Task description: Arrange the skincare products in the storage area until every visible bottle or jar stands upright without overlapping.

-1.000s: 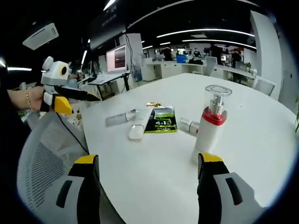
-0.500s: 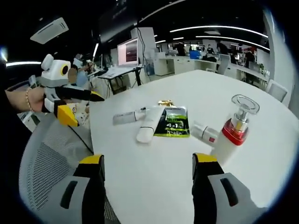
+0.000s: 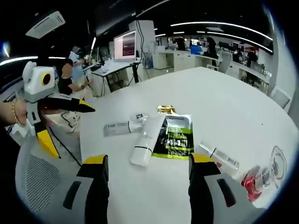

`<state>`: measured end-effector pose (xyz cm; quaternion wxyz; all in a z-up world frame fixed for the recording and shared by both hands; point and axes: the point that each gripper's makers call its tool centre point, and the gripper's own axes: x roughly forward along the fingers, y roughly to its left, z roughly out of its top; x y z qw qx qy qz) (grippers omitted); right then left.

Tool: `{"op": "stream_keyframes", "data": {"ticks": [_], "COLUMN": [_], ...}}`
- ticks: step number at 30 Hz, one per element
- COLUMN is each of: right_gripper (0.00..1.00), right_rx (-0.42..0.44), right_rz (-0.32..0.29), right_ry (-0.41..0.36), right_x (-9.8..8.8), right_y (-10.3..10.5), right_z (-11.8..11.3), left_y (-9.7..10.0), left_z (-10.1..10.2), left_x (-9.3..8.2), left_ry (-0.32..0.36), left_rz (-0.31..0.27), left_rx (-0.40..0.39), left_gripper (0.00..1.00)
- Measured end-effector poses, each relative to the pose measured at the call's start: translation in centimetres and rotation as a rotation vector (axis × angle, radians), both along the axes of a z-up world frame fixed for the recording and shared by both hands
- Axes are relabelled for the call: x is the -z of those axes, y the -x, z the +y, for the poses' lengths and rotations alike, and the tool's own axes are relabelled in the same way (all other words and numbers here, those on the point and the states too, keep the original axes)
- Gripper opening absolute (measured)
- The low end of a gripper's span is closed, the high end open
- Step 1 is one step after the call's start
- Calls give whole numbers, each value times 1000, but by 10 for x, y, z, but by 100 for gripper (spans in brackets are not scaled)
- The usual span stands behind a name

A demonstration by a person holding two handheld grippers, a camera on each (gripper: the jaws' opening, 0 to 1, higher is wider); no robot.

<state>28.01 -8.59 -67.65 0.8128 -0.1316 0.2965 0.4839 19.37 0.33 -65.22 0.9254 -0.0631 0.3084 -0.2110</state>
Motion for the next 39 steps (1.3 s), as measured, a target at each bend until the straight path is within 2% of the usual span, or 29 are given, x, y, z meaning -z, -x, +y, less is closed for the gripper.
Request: {"op": "stream_keyframes", "data": {"ticks": [5,10,13,17,23,27,30,39], "right_gripper": [65,63,63,60,57,54,54,50], "right_rx": [12,25,24,23,37,29,46,37], "right_rz": [41,74,74,64,59,53,69,62], "right_ry": [32,69,90,135,172,205,219,250], "right_x": [14,31,36,53,68,71,81,84], "right_y": [-13,-22,-23,-30,-38,-39,-47,-57], "right_z": [27,52,63,76,91,91,96,103], "left_y": [-2,2,2,2,6,7,6,1], "left_z": [11,12,15,19,25,25,25,29], "left_x": [-2,1,3,4,10,11,12,13], "left_ry": [26,33,44,45,46,51,55,67], "left_rz": [-8,1,9,15,31,48,50,54], "left_rx": [-13,-5,-5,-6,-10,-17,-12,-2], "left_gripper": [90,90,90,88,88,87,87,86]}}
